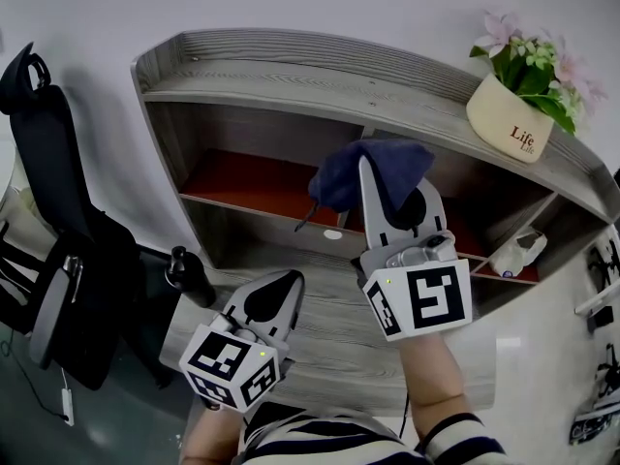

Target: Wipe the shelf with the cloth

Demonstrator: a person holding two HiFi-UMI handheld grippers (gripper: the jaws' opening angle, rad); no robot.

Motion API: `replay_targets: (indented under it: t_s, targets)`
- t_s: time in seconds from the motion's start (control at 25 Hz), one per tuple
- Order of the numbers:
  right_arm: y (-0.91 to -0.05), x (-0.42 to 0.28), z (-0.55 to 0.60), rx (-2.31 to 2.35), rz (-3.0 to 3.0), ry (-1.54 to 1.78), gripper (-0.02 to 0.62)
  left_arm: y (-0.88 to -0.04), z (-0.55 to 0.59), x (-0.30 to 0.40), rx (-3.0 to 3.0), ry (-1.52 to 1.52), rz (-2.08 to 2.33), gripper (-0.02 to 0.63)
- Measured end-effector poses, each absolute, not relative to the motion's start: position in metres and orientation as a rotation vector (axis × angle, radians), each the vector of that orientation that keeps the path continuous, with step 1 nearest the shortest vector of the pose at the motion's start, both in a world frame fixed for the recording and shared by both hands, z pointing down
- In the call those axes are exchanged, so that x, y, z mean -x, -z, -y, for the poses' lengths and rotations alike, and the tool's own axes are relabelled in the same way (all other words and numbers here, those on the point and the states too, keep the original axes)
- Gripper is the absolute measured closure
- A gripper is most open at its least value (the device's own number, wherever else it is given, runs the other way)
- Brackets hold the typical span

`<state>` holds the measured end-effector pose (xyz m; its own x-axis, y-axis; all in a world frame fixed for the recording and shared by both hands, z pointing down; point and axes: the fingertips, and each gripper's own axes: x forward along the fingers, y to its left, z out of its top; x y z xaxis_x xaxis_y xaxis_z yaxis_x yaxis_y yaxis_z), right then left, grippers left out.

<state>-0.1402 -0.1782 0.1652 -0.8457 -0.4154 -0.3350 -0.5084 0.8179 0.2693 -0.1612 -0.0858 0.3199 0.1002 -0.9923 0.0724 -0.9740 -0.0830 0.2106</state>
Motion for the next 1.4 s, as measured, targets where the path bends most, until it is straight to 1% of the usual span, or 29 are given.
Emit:
replay_targets:
  t_s: [0.32,0.84,1.2,1.4]
  targets:
    - [-0.204,0.139,0.183,0.737,-2.822,-0.48,0.551,-0.319,0.09,0.154,-2.182,0.127,1.964,0.589]
    - [-0.259,0.147,0.18,0.782,-2.911,-0.531,0.551,-0.327,0.094,0.153,-2.17,0.107,1.954,0.589]
    - [-0.296,0.146,0.182,0.79,-3.02,-0.424,0.551,-0.331,0.096,0.154,-2.153,0.106,1.953,0.589]
    - [-0.305,0.148,0.18,0.784,-3.055,-0.486,0.551,-0.334,0.096,0.156,-2.144,0.108,1.95,0.589]
